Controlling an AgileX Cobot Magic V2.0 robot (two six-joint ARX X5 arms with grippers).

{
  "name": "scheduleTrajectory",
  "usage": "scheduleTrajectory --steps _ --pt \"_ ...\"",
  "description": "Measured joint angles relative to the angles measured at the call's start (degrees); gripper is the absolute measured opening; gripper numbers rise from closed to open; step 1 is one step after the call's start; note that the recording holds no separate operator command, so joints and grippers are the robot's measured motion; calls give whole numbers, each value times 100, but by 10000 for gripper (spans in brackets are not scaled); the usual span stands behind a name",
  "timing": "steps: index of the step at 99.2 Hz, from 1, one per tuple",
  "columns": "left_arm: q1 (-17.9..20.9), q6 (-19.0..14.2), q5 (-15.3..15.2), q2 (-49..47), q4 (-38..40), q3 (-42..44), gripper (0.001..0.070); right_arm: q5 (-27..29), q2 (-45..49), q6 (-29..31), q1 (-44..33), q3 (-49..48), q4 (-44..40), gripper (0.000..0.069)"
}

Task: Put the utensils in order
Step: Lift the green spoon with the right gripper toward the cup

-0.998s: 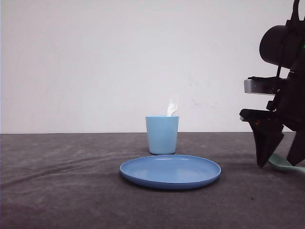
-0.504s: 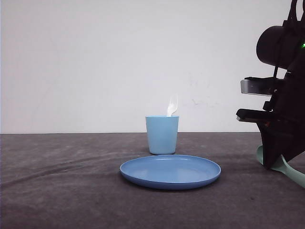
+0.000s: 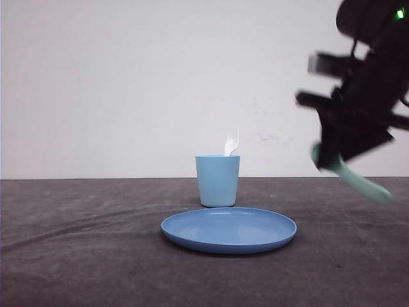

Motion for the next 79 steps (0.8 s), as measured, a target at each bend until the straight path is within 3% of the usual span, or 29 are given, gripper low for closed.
scheduleTrajectory --steps 16,30,54,79 --pt "0 0 0 0 2 0 159 -402 -33 0 144 267 564 57" --pt "0 0 0 0 2 0 159 -697 -33 0 271 308 1593 56" --pt "0 0 0 0 4 0 159 -699 -20 -81 542 313 3375 56" --pt "0 0 0 0 9 0 159 -675 334 -728 776 328 4800 56"
